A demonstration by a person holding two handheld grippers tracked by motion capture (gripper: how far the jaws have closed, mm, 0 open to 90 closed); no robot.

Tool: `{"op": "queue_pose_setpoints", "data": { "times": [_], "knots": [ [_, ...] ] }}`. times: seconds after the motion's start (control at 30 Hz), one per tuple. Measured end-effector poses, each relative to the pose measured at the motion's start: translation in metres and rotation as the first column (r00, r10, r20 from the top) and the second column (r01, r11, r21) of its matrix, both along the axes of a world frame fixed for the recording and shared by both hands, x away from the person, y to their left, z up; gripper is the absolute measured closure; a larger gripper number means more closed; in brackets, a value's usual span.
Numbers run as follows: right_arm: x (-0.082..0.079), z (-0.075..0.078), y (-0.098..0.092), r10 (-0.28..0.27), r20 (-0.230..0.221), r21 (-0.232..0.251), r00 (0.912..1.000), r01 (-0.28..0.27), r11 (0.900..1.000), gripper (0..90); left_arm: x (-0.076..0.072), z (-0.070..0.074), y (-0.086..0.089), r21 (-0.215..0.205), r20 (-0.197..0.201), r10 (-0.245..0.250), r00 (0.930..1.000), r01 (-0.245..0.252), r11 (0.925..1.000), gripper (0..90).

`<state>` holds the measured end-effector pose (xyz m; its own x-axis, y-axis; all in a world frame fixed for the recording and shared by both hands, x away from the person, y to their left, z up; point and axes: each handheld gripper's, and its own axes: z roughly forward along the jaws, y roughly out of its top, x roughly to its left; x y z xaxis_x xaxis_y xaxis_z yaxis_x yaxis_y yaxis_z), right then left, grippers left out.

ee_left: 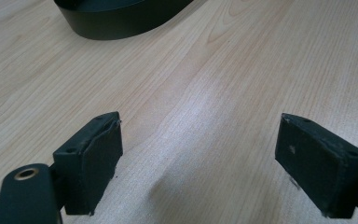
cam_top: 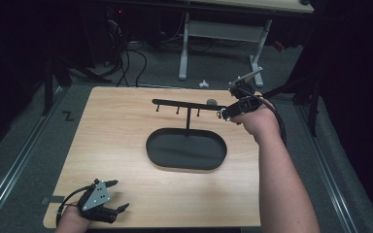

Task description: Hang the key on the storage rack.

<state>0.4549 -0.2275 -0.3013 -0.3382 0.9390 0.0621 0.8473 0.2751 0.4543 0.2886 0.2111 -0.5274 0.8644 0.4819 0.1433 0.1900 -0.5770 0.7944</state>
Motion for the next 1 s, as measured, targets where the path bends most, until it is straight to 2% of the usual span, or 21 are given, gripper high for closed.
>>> {"op": "queue_pose_setpoints", "data": {
  "times": [0.37,0.73,1.0],
  "knots": [
    [0.001,-0.003,-0.003,-0.022,0.001,0.003,0.9998,0.022,1.0,69.2,0.0,0.0,0.0,0.001,-0.001,-0.001,1.0,0.001,1.0,15.3],
    [0.003,-0.021,-0.011,-0.042,-0.02,0.006,0.9989,0.042,0.999,68.8,0.0,-0.001,-0.001,0.006,-0.002,-0.005,1.0,0.005,1.0,15.3],
    [0.003,-0.022,-0.012,-0.059,-0.002,0.014,0.9983,0.059,0.998,66.3,0.0,-0.001,-0.001,0.008,-0.002,-0.007,1.0,0.007,0.9999,15.3]
  ]
}}
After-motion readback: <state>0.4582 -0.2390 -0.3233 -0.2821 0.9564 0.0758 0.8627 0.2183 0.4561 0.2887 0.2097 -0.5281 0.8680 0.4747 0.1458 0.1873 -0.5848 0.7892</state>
